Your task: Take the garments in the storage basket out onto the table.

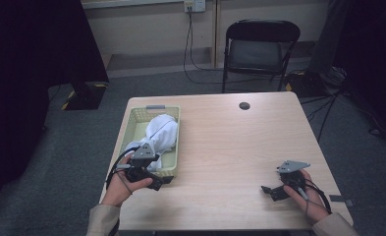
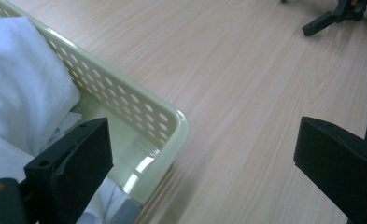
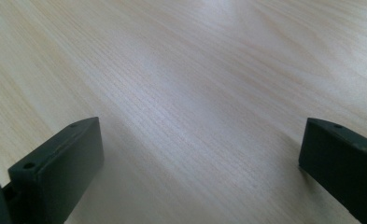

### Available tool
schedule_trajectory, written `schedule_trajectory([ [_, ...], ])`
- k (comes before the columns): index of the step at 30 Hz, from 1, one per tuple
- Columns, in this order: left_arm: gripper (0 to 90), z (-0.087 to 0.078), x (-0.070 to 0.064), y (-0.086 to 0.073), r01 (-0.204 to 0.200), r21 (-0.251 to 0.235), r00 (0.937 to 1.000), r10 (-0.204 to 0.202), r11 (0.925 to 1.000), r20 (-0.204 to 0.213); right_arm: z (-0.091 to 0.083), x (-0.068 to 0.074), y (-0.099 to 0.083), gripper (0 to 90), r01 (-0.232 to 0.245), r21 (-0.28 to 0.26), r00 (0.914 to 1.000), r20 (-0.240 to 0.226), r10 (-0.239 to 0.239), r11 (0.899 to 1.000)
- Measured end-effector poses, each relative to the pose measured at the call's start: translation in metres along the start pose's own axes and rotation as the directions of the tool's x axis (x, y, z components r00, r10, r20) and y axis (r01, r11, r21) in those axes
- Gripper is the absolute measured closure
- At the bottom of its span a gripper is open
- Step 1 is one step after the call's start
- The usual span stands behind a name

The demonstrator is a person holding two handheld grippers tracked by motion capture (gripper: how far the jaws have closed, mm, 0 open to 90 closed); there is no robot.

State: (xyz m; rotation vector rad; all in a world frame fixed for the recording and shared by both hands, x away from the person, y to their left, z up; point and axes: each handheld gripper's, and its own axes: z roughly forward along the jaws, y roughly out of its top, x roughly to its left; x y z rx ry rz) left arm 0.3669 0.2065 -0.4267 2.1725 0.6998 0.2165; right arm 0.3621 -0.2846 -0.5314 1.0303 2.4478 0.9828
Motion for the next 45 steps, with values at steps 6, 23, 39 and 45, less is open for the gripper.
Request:
schedule_trajectory([
  [6,3.9,0.001,0.005,0.005,0.001,0.002,0.9999,-0.001,1.0,-0.01,0.0,0.0,0.0,0.0,0.0,0.0,1.0,0.0,0.0,1.0],
  [23,3.9,0.006,0.026,0.017,0.011,0.009,0.9987,-0.01,0.9999,-0.05,0.0,0.0,0.0,0.0,0.0,0.0,1.0,0.0,0.0,1.0],
  [39,3.4,0.014,0.047,0.022,0.031,0.029,0.9958,-0.029,0.9991,-0.087,0.0,0.0,0.0,0.0,0.0,0.0,1.0,0.0,0.0,1.0],
  [45,3.4,0.019,0.054,0.026,0.039,0.039,0.9946,-0.035,0.9985,-0.098,0.0,0.0,0.0,0.0,0.0,0.0,1.0,0.0,0.0,1.0],
])
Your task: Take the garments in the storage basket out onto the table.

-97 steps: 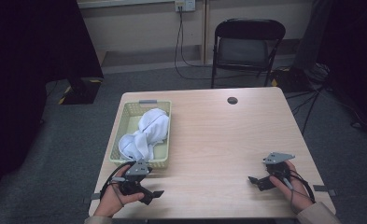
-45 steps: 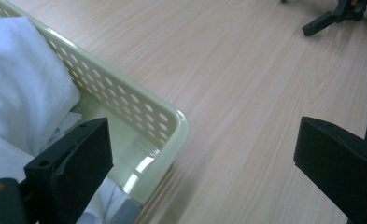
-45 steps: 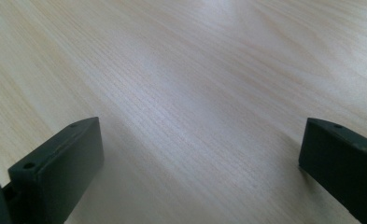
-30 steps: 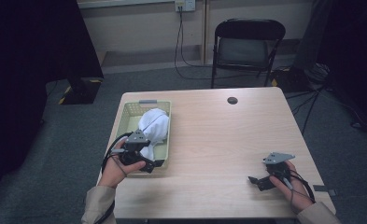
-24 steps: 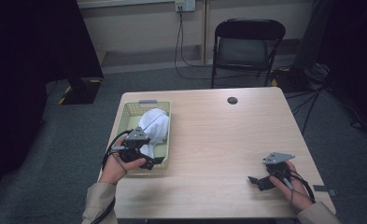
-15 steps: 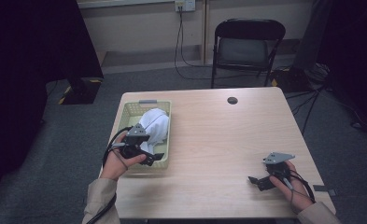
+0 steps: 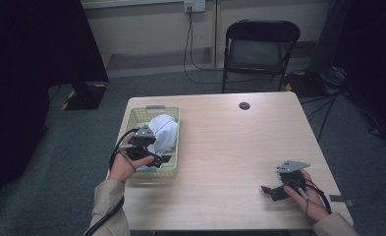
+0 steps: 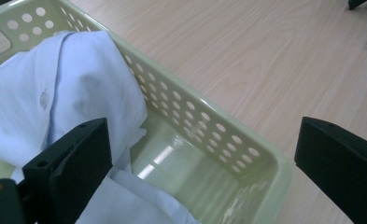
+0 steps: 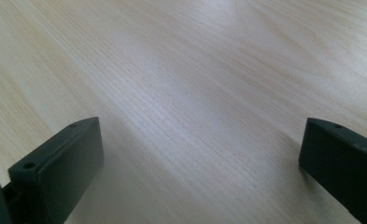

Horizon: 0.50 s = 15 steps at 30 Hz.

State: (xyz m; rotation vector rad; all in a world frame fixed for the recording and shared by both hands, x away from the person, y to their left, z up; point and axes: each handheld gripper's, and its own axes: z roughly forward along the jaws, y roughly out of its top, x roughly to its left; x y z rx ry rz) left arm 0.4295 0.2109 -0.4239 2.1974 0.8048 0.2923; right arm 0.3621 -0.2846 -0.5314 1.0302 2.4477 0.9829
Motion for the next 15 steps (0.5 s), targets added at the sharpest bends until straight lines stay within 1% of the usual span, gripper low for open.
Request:
schedule_trajectory([
  [7,3.3,0.005,0.004,0.005,-0.003,0.005,1.0,0.003,1.0,-0.007,0.0,0.0,0.0,0.0,0.0,0.0,1.0,0.0,0.0,1.0],
  [15,3.0,0.011,0.01,0.011,0.007,0.011,0.9998,-0.007,0.9999,-0.02,0.0,0.0,0.0,0.0,0.0,0.0,1.0,0.0,0.0,1.0],
])
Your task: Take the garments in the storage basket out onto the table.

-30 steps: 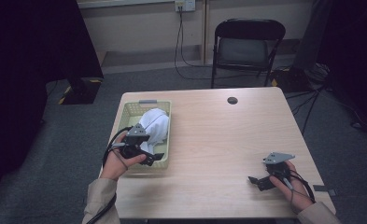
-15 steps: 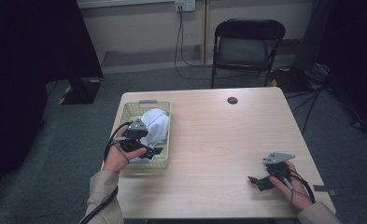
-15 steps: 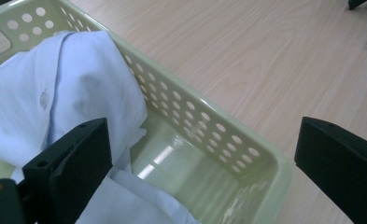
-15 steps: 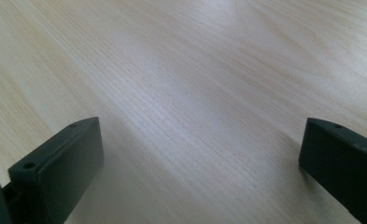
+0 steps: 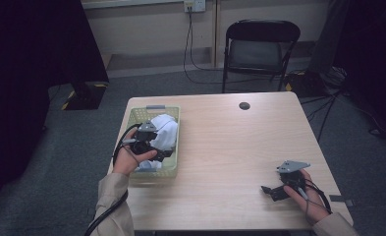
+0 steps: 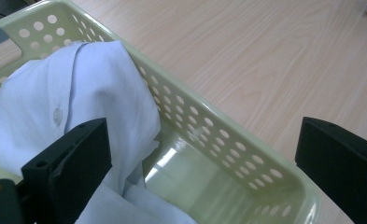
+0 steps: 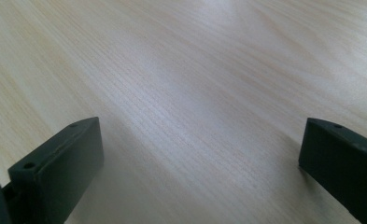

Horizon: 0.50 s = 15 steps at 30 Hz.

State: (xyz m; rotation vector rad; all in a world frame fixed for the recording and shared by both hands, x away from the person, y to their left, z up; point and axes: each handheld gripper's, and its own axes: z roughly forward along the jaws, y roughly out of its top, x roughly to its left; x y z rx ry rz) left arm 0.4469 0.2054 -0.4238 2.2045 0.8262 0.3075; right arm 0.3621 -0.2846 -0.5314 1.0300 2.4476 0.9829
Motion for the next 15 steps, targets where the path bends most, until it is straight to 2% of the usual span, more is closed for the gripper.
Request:
schedule_trajectory([
  [15,3.2,0.009,0.019,0.005,0.034,0.018,0.9981,-0.033,0.9993,-0.052,0.0,0.0,0.0,0.0,0.0,0.0,1.0,0.0,0.0,1.0],
])
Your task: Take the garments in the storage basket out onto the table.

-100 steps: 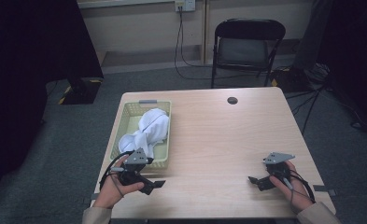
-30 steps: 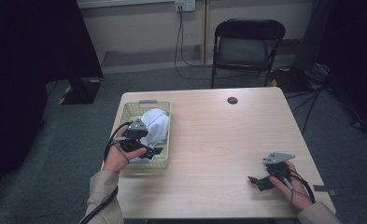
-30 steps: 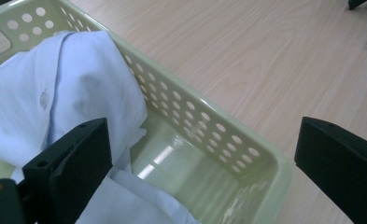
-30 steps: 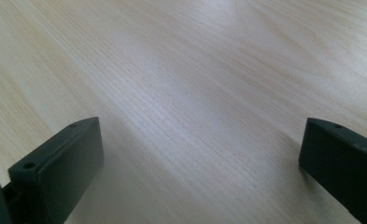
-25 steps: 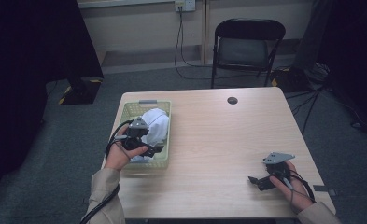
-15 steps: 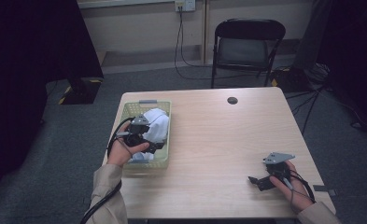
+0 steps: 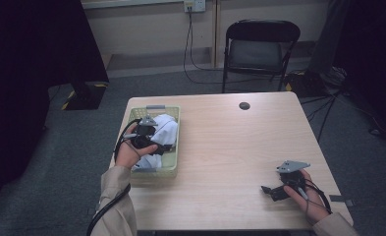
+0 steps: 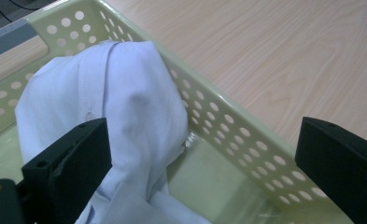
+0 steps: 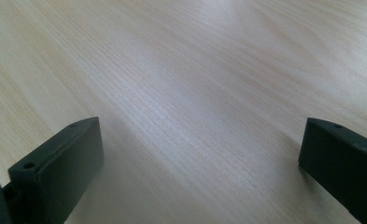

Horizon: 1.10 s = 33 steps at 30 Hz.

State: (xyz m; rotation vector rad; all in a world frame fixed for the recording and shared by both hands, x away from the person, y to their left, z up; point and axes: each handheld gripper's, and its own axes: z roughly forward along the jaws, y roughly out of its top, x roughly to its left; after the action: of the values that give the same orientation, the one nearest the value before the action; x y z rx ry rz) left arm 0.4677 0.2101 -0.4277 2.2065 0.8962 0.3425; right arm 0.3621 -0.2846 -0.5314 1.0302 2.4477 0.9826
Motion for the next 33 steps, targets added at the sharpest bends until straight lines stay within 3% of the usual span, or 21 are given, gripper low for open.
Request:
schedule_trajectory([
  [13,3.4,0.008,0.014,0.002,0.005,0.037,0.9983,-0.003,0.9993,-0.057,0.0,0.0,0.0,0.0,0.0,0.0,1.0,0.0,0.0,1.0],
  [22,3.5,0.016,0.023,-0.001,0.004,0.088,0.9959,0.004,0.9961,-0.091,0.0,0.0,0.0,0.0,0.0,0.0,1.0,0.0,0.0,1.0],
  [33,3.3,0.026,0.034,-0.006,0.027,0.119,0.9947,-0.014,0.9925,-0.102,0.0,0.0,0.0,0.0,0.0,0.0,1.0,0.0,0.0,1.0],
])
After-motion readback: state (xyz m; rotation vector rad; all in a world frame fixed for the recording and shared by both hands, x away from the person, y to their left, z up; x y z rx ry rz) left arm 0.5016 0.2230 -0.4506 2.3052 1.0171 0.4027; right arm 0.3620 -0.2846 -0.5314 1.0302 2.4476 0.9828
